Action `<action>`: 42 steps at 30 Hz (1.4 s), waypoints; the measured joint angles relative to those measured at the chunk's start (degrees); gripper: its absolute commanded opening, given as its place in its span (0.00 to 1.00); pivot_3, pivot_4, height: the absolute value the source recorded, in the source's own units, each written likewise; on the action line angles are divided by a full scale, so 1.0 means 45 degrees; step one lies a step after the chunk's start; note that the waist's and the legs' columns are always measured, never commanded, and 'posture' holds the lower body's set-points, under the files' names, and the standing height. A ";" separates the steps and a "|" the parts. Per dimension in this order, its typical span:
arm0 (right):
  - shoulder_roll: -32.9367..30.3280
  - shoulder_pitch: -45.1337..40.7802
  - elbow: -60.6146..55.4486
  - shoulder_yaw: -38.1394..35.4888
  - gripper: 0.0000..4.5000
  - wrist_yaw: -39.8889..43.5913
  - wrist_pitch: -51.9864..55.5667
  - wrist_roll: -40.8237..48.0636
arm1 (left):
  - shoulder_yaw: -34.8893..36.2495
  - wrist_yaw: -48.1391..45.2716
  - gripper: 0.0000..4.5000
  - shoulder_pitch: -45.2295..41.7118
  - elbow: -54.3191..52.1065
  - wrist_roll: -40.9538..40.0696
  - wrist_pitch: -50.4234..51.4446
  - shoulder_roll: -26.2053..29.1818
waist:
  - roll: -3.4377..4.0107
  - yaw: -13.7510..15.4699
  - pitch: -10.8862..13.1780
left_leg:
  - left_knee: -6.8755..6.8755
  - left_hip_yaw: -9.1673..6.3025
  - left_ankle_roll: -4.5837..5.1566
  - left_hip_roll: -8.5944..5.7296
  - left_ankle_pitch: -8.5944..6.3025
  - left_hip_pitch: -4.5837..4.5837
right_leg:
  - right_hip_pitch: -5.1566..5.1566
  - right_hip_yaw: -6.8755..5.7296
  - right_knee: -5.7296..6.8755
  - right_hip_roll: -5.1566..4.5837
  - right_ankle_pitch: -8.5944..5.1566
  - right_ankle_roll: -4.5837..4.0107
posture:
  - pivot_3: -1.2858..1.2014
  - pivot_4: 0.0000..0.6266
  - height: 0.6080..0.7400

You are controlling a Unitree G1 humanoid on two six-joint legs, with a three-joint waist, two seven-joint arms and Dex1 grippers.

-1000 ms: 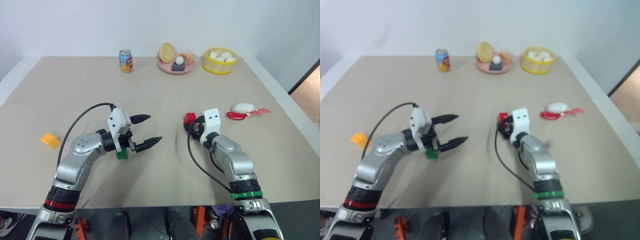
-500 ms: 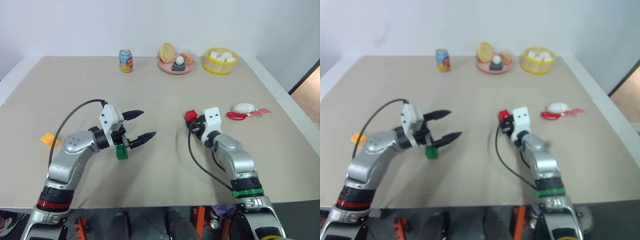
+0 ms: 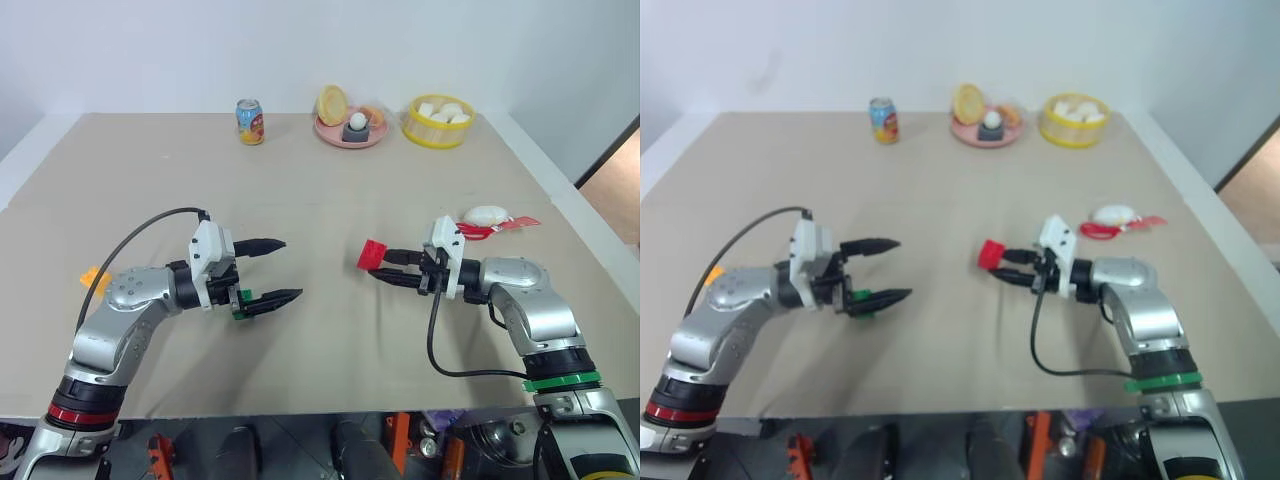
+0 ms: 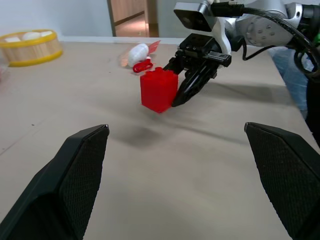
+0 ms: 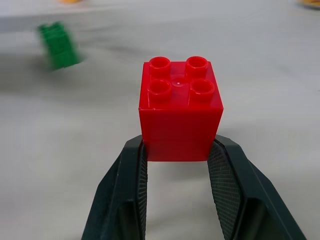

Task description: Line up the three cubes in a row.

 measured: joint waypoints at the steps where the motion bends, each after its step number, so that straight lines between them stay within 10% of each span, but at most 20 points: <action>1: -0.0033 0.0002 0.0091 0.0149 0.26 0.0345 -0.0188 -0.0049 | 0.0020 0.0006 1.00 0.0088 -0.0135 -0.0058 0.0046 0.0029 | 0.0000 0.0001 0.0000 | 0.0000 0.0001 0.0000 0.0000 0.0000 -0.0001 | -0.0001 0.0000 0.0000 -0.0001 0.0000 0.0000 | 0.52 0.24 1.00; 42: 0.1273 -0.1667 0.4567 0.1565 0.26 0.3429 -0.3960 -0.1532 | 0.0547 0.0834 1.00 0.0729 -0.0997 -0.0372 0.0517 0.0389 | -0.0007 0.0017 0.0004 | 0.0002 0.0003 -0.0005 0.0001 0.0002 0.0013 | 0.0009 -0.0001 0.0007 0.0001 0.0006 -0.0004 | 0.52 0.24 1.00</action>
